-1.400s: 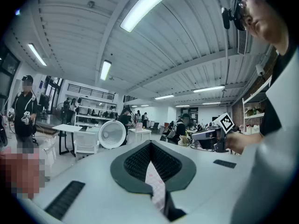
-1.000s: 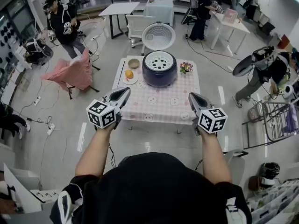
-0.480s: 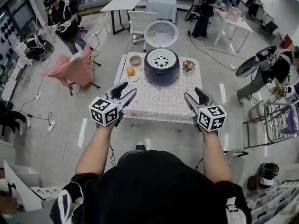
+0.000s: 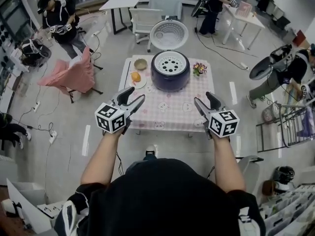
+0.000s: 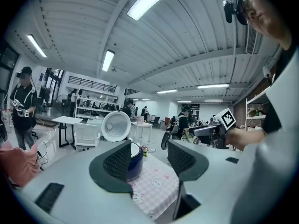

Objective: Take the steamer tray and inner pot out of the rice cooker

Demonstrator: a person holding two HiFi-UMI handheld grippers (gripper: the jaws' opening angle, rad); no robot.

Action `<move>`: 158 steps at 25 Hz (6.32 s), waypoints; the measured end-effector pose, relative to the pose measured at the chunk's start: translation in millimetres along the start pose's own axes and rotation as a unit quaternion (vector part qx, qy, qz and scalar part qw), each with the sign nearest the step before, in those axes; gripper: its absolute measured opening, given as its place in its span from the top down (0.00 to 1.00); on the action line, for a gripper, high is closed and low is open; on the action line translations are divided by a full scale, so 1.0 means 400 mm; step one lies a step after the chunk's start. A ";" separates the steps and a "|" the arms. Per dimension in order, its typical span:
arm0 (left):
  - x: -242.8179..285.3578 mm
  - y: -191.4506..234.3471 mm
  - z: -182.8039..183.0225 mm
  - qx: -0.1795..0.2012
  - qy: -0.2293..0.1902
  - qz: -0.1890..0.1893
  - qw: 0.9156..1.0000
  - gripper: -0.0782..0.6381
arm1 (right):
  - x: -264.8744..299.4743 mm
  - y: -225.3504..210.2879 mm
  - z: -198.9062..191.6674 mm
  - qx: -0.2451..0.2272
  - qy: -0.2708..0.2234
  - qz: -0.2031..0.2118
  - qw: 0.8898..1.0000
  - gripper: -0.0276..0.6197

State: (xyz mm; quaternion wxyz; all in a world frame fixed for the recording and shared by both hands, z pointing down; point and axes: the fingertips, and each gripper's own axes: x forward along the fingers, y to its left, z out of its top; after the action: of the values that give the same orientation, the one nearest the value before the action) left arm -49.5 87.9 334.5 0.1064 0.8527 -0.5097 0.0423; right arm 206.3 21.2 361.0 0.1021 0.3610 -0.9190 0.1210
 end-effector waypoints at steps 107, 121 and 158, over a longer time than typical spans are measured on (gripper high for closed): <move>0.537 0.578 -0.169 -0.100 0.089 -0.051 0.990 0.54 | 0.935 -0.165 -0.218 -0.120 0.332 0.203 0.913 0.51; 0.516 0.614 -0.236 -0.130 0.097 -0.036 0.986 0.54 | 0.971 -0.095 -0.379 -0.224 0.461 0.287 0.809 0.51; 0.523 0.602 -0.257 -0.145 0.094 -0.044 0.984 0.55 | 0.873 -0.126 -0.377 -0.270 0.565 0.285 0.726 0.83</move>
State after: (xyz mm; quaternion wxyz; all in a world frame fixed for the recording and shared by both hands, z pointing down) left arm -157.4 -179.4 505.7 0.2777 0.8423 -0.4600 0.0429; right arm 5.4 -193.0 607.6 0.6564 -0.0958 -0.7447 0.0729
